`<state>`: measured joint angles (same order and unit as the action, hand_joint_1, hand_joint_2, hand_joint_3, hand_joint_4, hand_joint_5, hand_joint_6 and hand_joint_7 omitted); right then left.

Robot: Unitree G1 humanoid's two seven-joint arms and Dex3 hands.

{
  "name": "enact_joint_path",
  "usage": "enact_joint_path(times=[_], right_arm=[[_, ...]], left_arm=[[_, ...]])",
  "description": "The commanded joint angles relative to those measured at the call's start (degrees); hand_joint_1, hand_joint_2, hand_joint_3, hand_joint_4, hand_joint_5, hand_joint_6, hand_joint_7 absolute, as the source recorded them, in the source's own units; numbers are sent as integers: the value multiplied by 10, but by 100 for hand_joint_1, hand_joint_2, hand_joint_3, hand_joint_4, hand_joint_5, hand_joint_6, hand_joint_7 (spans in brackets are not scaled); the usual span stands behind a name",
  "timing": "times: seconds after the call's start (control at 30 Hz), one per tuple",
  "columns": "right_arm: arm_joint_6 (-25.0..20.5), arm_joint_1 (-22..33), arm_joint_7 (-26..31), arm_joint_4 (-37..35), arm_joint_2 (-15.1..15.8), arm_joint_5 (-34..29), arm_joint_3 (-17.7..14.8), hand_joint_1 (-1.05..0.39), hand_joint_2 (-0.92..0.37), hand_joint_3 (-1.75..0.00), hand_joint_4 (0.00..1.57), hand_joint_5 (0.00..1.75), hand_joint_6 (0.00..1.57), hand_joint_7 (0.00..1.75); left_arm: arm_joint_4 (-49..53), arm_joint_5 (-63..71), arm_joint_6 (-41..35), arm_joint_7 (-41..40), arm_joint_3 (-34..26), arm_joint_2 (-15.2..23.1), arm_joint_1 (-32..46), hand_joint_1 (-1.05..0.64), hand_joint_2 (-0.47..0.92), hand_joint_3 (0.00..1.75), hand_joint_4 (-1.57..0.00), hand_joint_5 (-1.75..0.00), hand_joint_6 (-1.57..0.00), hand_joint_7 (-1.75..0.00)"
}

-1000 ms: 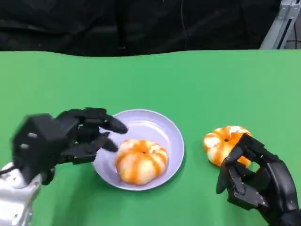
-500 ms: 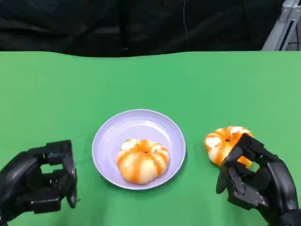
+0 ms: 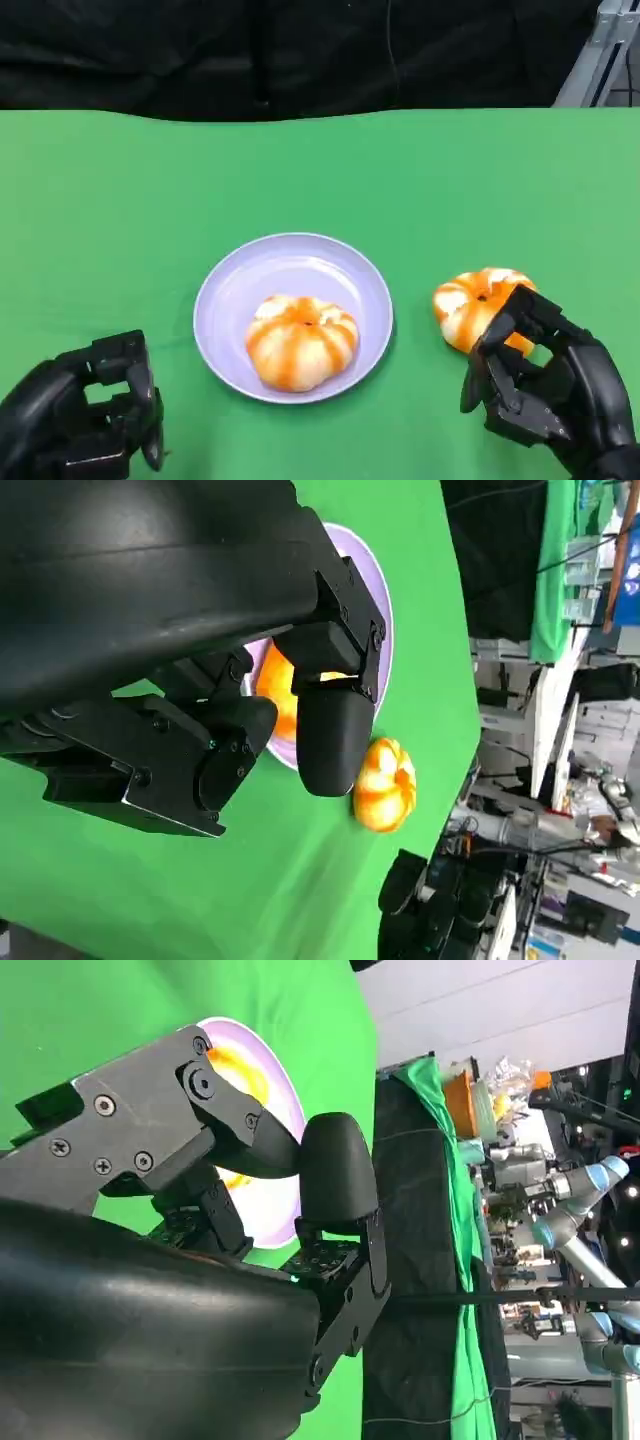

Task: Grasp the bread from the table and place it into the plate.

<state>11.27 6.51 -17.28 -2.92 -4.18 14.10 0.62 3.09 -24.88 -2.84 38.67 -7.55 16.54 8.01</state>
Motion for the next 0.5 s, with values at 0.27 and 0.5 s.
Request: enact_joint_path(times=[0.27,0.5], right_arm=[[7,0,-1,3,8,4,-7,-13,-58,-115,83,175,61,175],[9,0,-3,2,8,7,-9,-13,-58,-114,82,175,60,175]], left_arm=[[9,5,7,0,-7,-1,-6,7,68,119,-85,-175,-71,-175],[0,12,7,-7,-7,-4,-5,7,62,130,-83,-175,-70,-175]])
